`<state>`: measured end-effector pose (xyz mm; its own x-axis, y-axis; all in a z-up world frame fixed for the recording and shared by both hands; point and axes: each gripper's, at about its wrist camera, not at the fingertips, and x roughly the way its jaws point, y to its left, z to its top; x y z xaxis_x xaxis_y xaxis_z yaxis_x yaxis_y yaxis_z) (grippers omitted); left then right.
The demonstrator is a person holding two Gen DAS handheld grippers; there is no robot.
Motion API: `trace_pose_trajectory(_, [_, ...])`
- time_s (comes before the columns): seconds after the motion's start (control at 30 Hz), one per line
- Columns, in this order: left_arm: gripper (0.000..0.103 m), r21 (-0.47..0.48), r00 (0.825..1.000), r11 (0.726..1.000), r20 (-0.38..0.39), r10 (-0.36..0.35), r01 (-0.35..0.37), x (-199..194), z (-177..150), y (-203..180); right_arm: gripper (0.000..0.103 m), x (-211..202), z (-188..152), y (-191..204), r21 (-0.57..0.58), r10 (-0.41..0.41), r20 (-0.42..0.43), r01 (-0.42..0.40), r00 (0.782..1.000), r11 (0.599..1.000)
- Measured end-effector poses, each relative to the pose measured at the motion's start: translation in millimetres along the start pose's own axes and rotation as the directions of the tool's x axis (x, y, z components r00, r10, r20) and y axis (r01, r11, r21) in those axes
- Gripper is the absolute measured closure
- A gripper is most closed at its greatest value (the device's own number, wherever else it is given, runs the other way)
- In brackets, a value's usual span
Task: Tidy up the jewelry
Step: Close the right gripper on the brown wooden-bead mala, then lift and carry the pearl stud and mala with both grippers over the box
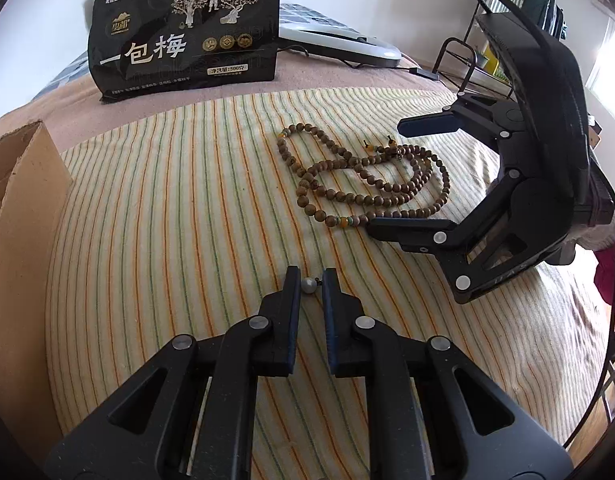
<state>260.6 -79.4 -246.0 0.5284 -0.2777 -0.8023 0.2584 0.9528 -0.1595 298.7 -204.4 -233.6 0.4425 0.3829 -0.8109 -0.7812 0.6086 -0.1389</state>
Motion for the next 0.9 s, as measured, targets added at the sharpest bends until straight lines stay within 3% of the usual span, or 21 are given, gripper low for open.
trace_pose_trajectory(0.1, [0.093, -0.015, 1.0, 1.0, -0.002, -0.004, 0.004, -2, -1, 5, 0.002, 6, -1, -7, 0.049, 0.048, -0.02, -0.047, 0.999, 0.998])
trace_pose_trajectory(0.2, [0.093, -0.019, 1.0, 1.0, 0.0, -0.002, 0.002, -3, -2, 7, 0.011, 7, -1, -13, 0.131, 0.093, -0.031, -0.089, 0.995, 0.987])
trace_pose_trajectory(0.27, [0.093, -0.023, 1.0, 1.0, 0.003, 0.0, 0.001, -4, -3, 8, 0.024, 3, -1, -9, 0.131, 0.098, -0.031, -0.093, 0.995, 0.987])
trace_pose_trajectory(0.33, [0.093, -0.027, 1.0, 1.0, 0.004, 0.004, -0.003, -6, -4, 9, 0.05, -1, 0, -4, 0.131, 0.113, -0.034, -0.108, 0.993, 0.985])
trace_pose_trajectory(0.4, [0.093, -0.032, 1.0, 0.999, 0.005, 0.007, -0.007, -7, -5, 10, 0.066, -3, 2, 1, 0.141, 0.114, -0.049, -0.106, 0.992, 0.984])
trace_pose_trajectory(0.53, [0.093, -0.045, 1.0, 0.999, 0.006, 0.017, -0.017, -14, -9, 13, 0.087, -7, 5, 12, 0.15, 0.082, -0.078, -0.07, 0.994, 0.986])
trace_pose_trajectory(0.9, [0.093, -0.082, 0.999, 0.996, 0.03, 0.024, -0.022, -49, -21, 28, 0.093, -45, -8, 41, 0.213, 0.012, -0.07, 0.004, 0.997, 0.977])
